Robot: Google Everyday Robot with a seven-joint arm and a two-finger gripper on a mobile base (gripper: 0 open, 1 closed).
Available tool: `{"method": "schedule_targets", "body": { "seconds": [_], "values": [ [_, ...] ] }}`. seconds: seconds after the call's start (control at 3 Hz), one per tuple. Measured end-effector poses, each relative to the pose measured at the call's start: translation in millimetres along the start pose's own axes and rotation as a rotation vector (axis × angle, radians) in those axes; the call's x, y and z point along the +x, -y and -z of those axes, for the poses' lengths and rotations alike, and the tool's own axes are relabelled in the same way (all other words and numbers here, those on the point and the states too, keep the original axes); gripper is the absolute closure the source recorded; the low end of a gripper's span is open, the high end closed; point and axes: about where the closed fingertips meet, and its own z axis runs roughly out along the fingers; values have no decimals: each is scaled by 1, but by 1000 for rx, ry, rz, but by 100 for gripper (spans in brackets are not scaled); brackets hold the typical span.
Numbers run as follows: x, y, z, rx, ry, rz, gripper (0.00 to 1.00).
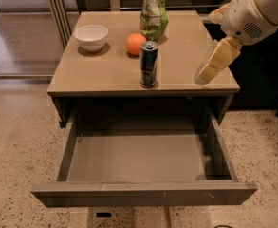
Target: Place redbull can into top drawer
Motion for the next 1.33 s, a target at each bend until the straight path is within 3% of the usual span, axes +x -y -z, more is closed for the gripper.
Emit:
{"method": "schedule_targets", "body": {
  "seconds": [0.33,0.67,1.33],
  "values": [
    [3,2,-7,-14,37,-22,0],
    [-12,6,-32,-52,126,-28,0],
    [-37,17,-74,-98,187,0,0]
  ]
}}
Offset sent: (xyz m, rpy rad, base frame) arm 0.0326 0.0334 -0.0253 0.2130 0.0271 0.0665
